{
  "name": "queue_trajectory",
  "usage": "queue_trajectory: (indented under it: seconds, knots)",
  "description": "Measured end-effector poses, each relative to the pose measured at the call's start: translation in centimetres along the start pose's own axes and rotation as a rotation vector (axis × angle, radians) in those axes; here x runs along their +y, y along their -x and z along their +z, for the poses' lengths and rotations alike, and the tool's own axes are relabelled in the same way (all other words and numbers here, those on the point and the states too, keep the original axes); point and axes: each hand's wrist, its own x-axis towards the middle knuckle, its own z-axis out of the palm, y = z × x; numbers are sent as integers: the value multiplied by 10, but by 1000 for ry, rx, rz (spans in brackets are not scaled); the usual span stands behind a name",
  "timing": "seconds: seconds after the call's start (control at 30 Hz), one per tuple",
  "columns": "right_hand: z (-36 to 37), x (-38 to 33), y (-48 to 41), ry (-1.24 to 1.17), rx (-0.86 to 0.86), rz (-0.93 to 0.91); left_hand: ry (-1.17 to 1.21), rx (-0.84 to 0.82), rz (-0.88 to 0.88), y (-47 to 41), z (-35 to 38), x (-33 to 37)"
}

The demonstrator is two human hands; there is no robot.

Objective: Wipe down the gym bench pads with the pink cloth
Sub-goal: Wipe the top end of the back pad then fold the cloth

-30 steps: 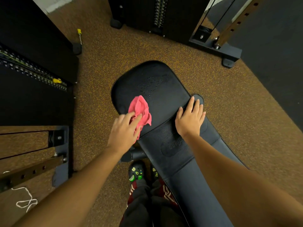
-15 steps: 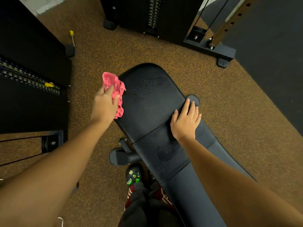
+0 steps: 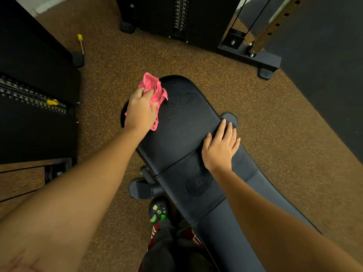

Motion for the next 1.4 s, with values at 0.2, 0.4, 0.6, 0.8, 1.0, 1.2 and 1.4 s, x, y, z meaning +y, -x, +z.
queue_trajectory:
  seconds: [0.2,0.4,0.6,0.8,1.0,1.2,1.4]
  knots:
    - [3,-1,0,-3,23,11,-15,-92,337,54,17,6]
    - [3,0,-1,1,23,1,-112,-57,224,24,6,-9]
    - [3,2,-1,4,34,5,-73,-39,-12,41,-3,-16]
    - [1,0,0,-12,13,5,-58,-118,212,125,14,-25]
    - [-2,0,0,-23,1,7,-123,-179,486,132,16,-38]
    - [-5,-3,1,-55,-40,22,-46,-77,123,88,-4,-43]
    - [-14,-31,9,-357,27,-106,165,53,-118,67,-19,-16]
